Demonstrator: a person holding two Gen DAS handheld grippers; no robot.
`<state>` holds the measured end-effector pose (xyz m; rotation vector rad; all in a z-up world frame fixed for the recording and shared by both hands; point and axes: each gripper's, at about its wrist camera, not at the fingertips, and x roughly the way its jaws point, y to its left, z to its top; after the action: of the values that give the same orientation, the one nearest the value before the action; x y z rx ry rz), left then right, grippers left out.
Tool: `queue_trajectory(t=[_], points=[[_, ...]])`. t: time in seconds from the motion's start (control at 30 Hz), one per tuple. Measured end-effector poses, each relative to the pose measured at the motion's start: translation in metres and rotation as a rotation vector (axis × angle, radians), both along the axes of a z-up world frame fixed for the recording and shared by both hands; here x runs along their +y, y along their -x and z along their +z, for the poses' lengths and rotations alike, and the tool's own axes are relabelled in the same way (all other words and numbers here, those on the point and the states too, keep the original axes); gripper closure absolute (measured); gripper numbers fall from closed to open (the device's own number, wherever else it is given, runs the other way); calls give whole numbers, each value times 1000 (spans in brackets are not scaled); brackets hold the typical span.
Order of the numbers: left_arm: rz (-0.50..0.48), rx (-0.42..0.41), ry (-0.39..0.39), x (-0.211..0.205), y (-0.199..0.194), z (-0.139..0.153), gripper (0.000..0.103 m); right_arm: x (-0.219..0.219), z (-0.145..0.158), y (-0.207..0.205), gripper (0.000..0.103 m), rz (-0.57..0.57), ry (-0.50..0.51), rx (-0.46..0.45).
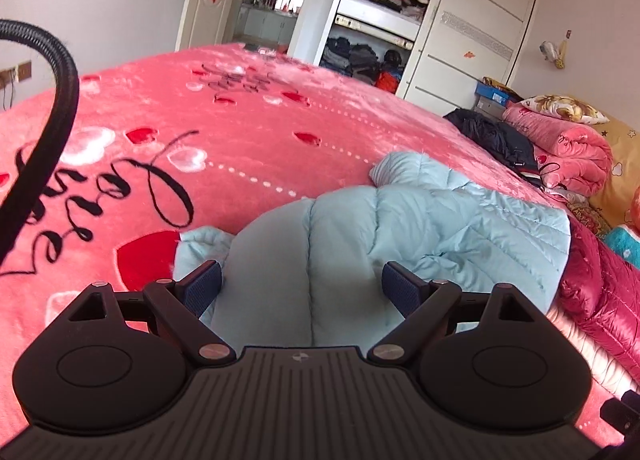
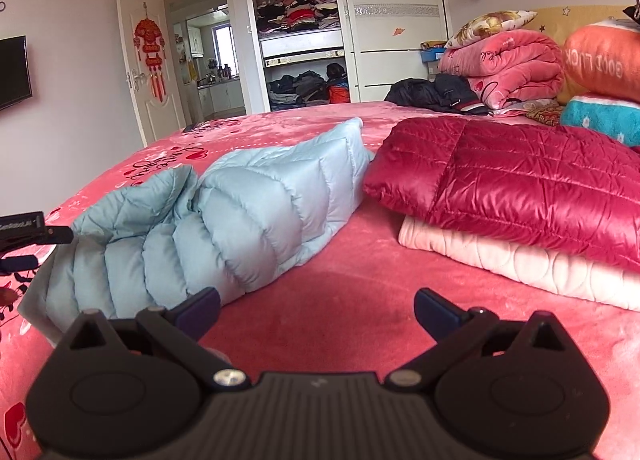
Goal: Fold large clothes
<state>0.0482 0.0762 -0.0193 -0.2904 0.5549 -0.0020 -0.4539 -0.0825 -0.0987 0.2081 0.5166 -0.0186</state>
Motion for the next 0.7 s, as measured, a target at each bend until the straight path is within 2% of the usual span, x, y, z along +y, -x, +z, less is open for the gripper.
queue_trajectory(t=[0.07, 0.1, 0.17, 0.2, 0.23, 0.27, 0.3, 0.37, 0.43, 0.53, 0.6, 0.7], points=[[3, 28, 23, 1, 0, -4, 0, -1, -2, -2, 1, 4, -7, 6], [-4, 32, 37, 1, 2, -4, 4, -2, -3, -4, 1, 4, -10, 10], [-23, 27, 65, -2, 9, -4, 35, -4, -3, -6, 1, 1, -19, 12], [-28, 29, 70, -4, 13, -3, 44, -6, -4, -7, 1, -4, -23, 14], [-33, 32, 73, -7, 17, -2, 59, -8, -4, -9, 1, -10, -28, 18], [-42, 32, 70, -11, 23, -2, 69, -10, -5, -10, 1, -15, -37, 21], [-51, 29, 59, -15, 30, -1, 74, -12, -6, -11, 1, -20, -48, 24], [-88, 7, 30, -25, 46, 2, 91, -16, -6, -12, 1, -26, -71, 27], [-158, -31, 12, -39, 69, 9, 96, -22, -6, -13, 1, -39, -87, 27], [-317, -81, -24, -70, 113, 17, 98, -32, -5, -13, 1, -58, -124, 25], [-434, -91, -63, -98, 147, 16, 98, -39, -4, -13, 1, -64, -153, 21], [-574, -66, -67, -132, 189, 6, 98, -52, -3, -10, 1, -73, -214, 9]])
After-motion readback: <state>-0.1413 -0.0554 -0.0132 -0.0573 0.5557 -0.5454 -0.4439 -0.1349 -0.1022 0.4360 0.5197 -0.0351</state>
